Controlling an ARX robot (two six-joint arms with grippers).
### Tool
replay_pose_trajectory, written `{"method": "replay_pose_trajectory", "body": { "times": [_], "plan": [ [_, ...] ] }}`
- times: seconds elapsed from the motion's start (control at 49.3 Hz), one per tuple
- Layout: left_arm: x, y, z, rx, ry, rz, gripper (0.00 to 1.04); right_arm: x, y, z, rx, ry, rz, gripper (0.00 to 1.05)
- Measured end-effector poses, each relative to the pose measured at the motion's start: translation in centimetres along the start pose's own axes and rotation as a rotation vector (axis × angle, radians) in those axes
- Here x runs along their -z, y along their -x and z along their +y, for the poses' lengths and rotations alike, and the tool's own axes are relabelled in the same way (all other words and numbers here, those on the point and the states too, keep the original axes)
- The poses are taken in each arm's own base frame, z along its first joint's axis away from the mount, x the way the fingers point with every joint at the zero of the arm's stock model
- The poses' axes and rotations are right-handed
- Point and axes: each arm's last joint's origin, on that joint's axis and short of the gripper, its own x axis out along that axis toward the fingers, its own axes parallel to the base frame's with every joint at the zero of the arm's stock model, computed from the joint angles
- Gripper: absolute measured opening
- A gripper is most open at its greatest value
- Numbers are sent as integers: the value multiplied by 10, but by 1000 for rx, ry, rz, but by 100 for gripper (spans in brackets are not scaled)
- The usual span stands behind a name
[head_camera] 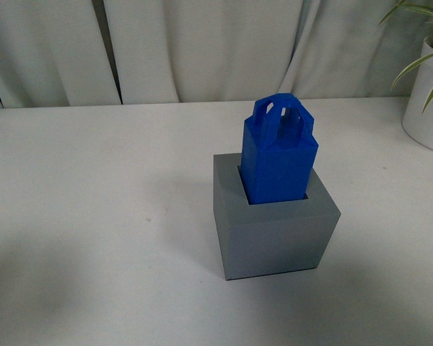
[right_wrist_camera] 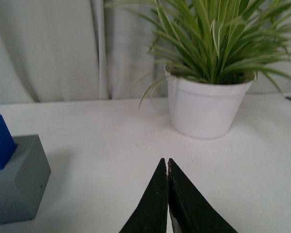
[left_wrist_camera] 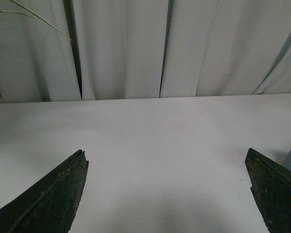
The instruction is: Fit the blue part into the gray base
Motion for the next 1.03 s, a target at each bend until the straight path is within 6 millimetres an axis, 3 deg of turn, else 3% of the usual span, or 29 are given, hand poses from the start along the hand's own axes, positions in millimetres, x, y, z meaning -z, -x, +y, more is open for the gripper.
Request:
{"method": "replay_pose_trajectory", "body": {
  "times": [0.203, 0.446, 0.709, 1.034],
  "plan": [
    [0, 0, 0, 0, 0, 0, 99, -1, 2, 0, 0, 0, -19, 5],
    [0, 0, 0, 0, 0, 0, 99, -1, 2, 0, 0, 0, -20, 42],
    [0, 0, 0, 0, 0, 0, 99, -1, 2, 0, 0, -1, -20, 99],
    [0, 0, 0, 0, 0, 0, 99, -1, 2, 0, 0, -1, -19, 97]
  ]
}}
